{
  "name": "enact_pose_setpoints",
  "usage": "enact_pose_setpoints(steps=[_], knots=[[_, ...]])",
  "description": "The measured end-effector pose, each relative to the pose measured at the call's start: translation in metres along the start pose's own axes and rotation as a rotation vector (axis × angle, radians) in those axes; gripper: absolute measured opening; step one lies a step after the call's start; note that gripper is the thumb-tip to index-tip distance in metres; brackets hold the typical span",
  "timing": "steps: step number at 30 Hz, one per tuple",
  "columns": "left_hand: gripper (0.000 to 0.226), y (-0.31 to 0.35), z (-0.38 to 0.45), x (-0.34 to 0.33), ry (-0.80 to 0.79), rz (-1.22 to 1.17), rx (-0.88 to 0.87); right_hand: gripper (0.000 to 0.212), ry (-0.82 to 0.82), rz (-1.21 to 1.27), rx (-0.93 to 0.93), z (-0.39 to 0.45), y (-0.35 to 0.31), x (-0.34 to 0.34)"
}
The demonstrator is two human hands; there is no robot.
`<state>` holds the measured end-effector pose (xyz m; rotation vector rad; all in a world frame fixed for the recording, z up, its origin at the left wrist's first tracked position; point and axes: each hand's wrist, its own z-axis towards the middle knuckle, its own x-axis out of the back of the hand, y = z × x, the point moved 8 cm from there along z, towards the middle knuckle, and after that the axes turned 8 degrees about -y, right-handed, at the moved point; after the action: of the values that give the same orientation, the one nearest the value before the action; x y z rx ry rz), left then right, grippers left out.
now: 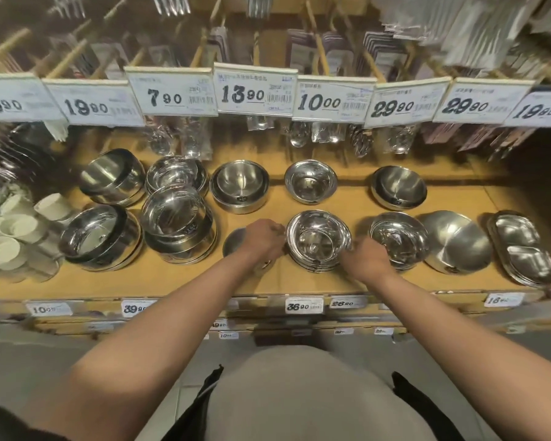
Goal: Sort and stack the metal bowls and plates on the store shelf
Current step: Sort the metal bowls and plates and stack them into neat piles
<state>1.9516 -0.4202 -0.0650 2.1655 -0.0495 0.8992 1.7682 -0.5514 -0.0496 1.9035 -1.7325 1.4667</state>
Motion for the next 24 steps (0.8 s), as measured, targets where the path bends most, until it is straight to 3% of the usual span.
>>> enact_pose_setpoints(steps=[8, 24], knots=[[0.014, 0.004, -0.002, -0.017, -0.079, -0.079, 0.016, 0.033, 0.097, 0.092, -0.089, -0.004, 0.004, -0.004], [0.008, 0.005, -0.006, -0.024, -0.088, -0.058, 0.170, 0.025, 0.093, 0.186, -0.049, -0.004, 0.007, -0.001]])
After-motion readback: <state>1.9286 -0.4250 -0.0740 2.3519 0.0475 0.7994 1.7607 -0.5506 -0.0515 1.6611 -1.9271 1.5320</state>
